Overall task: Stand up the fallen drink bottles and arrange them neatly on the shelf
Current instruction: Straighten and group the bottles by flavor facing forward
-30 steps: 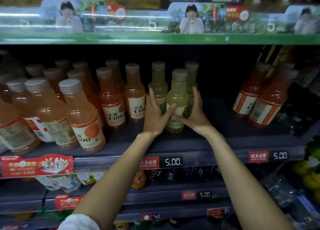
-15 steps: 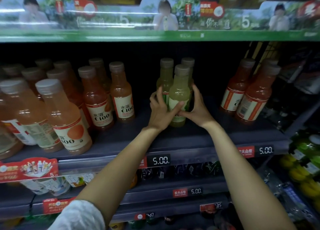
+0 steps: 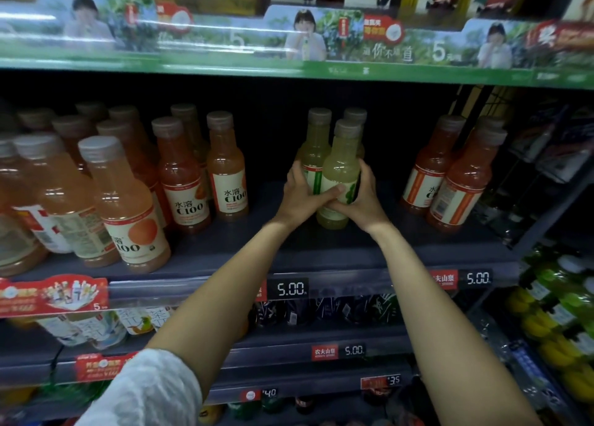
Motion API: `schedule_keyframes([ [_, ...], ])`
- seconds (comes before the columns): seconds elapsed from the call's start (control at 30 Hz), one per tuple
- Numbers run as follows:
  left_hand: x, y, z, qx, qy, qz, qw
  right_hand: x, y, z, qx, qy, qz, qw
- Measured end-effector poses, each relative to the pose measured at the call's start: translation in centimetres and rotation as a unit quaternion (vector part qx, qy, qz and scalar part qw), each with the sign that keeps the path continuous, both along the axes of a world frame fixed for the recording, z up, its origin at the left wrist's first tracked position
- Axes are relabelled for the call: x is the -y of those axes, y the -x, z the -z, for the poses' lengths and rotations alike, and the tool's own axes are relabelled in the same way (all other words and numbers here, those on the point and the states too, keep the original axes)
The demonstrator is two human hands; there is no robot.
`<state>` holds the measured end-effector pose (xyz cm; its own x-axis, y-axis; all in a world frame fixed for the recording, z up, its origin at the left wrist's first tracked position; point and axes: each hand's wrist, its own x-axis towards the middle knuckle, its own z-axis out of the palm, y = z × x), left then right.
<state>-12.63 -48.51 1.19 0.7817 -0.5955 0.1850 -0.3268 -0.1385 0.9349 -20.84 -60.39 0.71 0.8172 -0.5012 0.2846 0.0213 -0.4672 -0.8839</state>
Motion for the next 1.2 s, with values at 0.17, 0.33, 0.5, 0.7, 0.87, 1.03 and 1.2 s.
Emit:
schedule_keyframes([
  [0.17,0.4,-0.8,-0.1,-0.02,0.039,0.024,0.999,0.5,-0.2,-1.0,0.001,-0.017,-0.017,1.0],
  [0.33,0.6,-0.9,0.4,-0.012,0.05,0.039,0.998,0.4,0.6,-0.7,0.018,-0.004,0.01,1.0],
  [0.5,-0.3,-0.1,1.0,-0.022,0.058,0.035,0.997,-0.7,1.2,-0.5,0.019,-0.007,0.02,1.0],
  [0.7,-8.3,2.7,-0.8,0.24,0.071,-0.105,0.962,-4.3,2.9,0.3,0.054,0.11,0.155,0.98],
  [0.87,-16.9,2.1,-0.7,0.49,0.098,-0.3,0.813,-12.3,1.5,-0.1,0.199,0.263,0.111,0.938],
  [1.03,-22.7,-0.8,0.1,0.417,0.013,-0.423,0.804,-18.1,-4.5,-1.9,0.149,0.249,-0.062,0.955],
  [1.2,-24.8,-1.8,0.1,0.347,-0.075,-0.397,0.846,-21.6,-10.0,-4.0,0.058,0.248,-0.067,0.965],
])
